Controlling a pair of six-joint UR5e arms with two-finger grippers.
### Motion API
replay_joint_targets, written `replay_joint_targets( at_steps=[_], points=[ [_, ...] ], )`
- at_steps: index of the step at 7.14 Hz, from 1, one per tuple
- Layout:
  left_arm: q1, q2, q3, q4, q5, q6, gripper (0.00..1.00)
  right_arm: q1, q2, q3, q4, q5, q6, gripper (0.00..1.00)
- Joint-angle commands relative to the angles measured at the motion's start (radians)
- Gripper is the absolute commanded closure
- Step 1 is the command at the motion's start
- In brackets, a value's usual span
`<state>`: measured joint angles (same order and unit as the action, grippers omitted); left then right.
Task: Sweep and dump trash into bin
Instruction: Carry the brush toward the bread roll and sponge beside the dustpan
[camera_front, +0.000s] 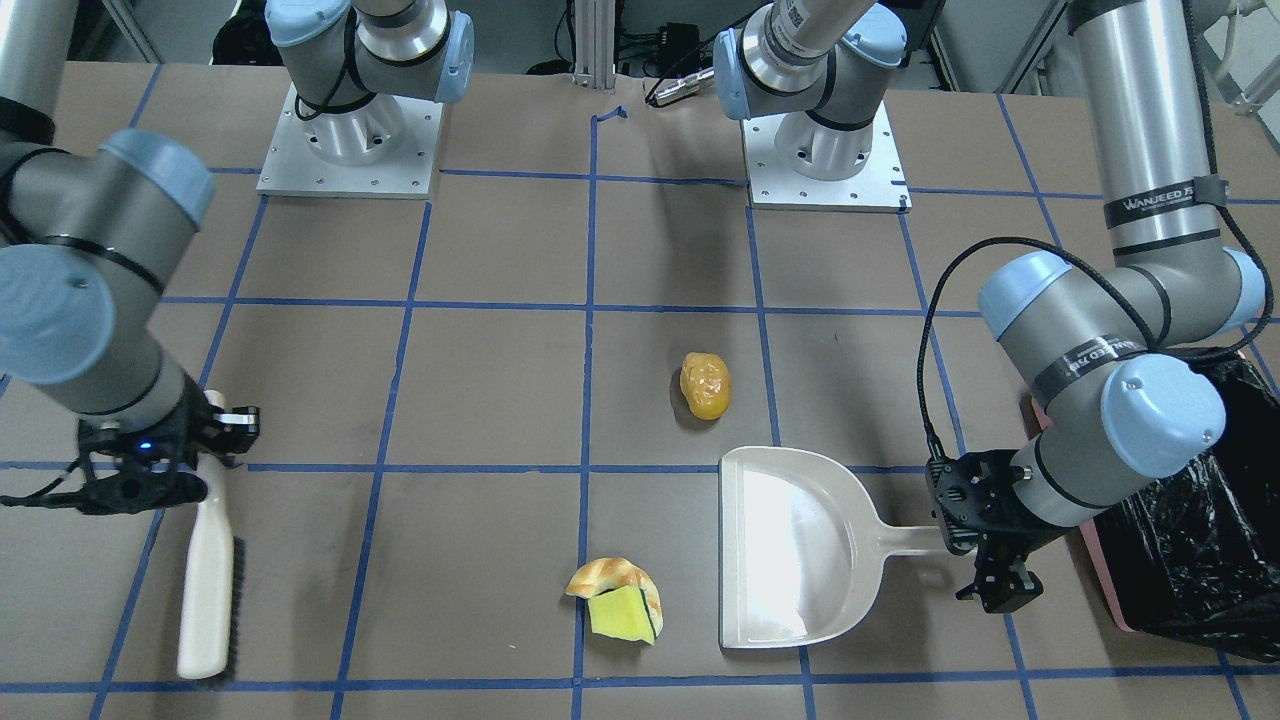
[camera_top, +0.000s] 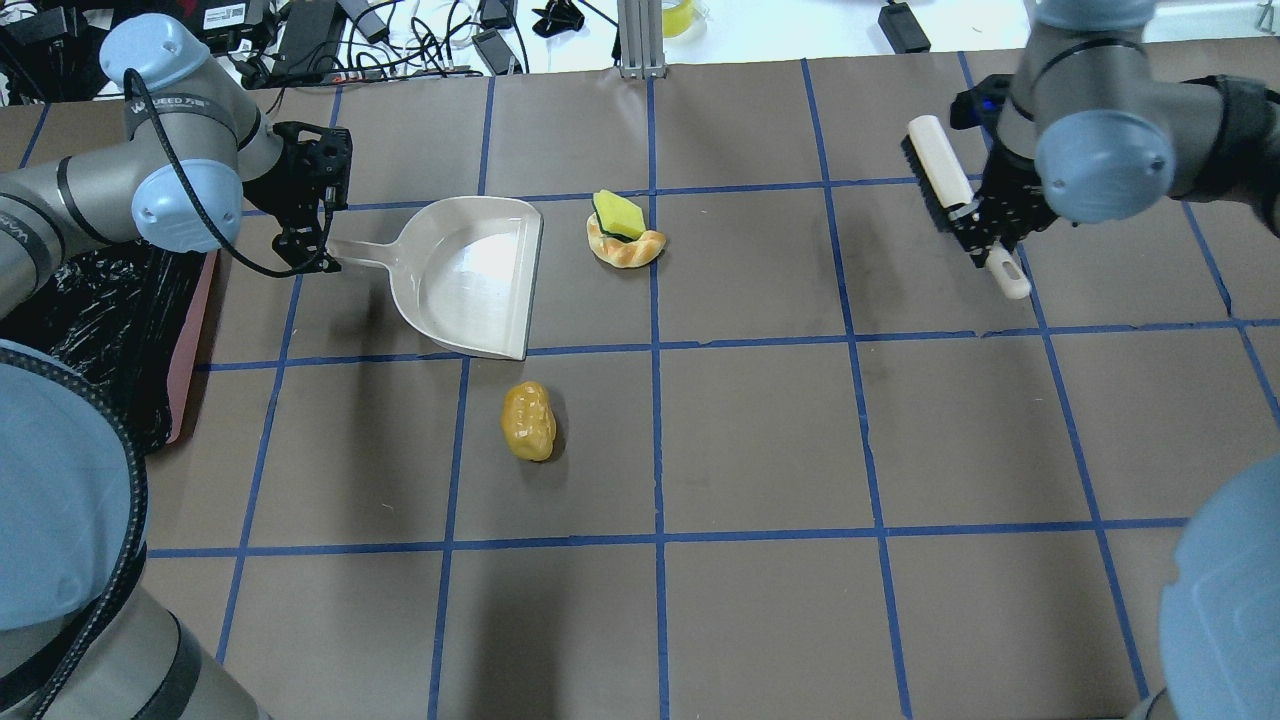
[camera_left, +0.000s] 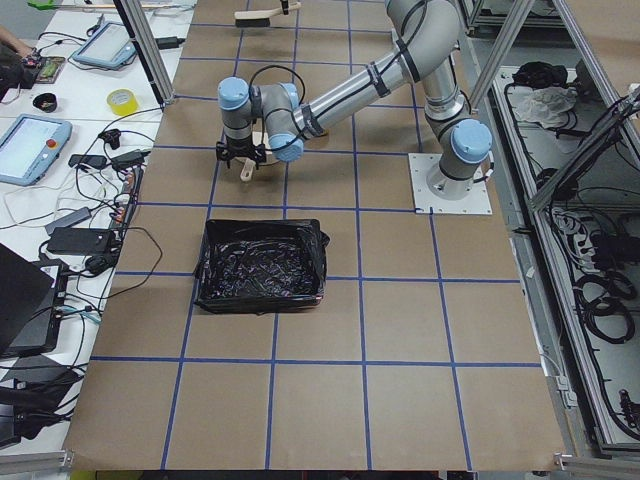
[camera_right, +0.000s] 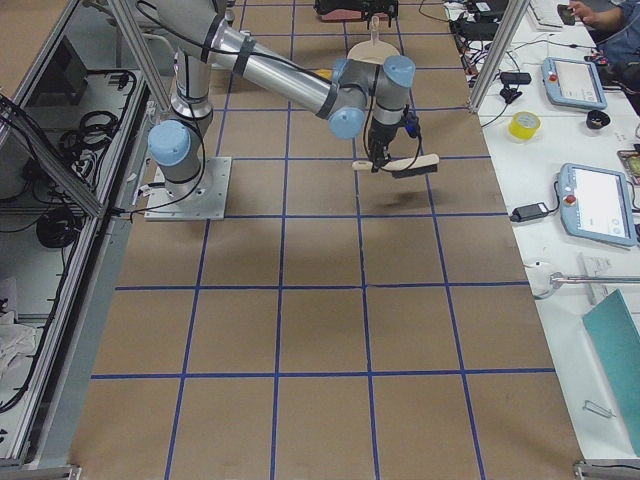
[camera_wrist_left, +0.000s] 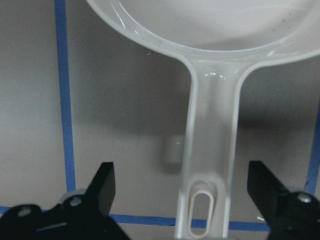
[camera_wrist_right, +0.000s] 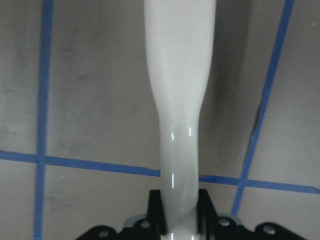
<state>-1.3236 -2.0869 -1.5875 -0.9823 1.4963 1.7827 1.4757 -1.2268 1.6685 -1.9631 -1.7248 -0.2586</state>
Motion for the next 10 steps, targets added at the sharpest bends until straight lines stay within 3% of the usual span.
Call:
replay_joint_targets(
  at_steps=[1,4,5,6,8,10],
  points=[
    [-0.002,-0.012,-0.012,-0.003,-0.002,-0.038,0.08,0.215,0.048,-0.038,0.009,-0.012,0.273,1.00],
    [-0.019,0.002,-0.020,-0.004,-0.001,-0.045,0.75,0.397,0.183,-0.185,0.027,-0.047,0.490,1.00],
    [-0.028,0.002,-0.028,-0.004,0.001,-0.048,0.87,0.420,0.234,-0.247,0.108,-0.036,0.518,1.00],
    [-0.028,0.007,-0.031,-0.004,-0.001,-0.048,0.91,0.466,0.286,-0.310,0.162,-0.035,0.560,1.00],
    [-0.031,0.007,-0.031,-0.003,-0.001,-0.048,0.99,0.544,0.366,-0.380,0.170,0.052,0.675,1.00],
    [-0.051,0.014,-0.031,-0.003,0.004,-0.066,0.99,0.636,0.464,-0.543,0.171,0.160,0.772,1.00]
  ],
)
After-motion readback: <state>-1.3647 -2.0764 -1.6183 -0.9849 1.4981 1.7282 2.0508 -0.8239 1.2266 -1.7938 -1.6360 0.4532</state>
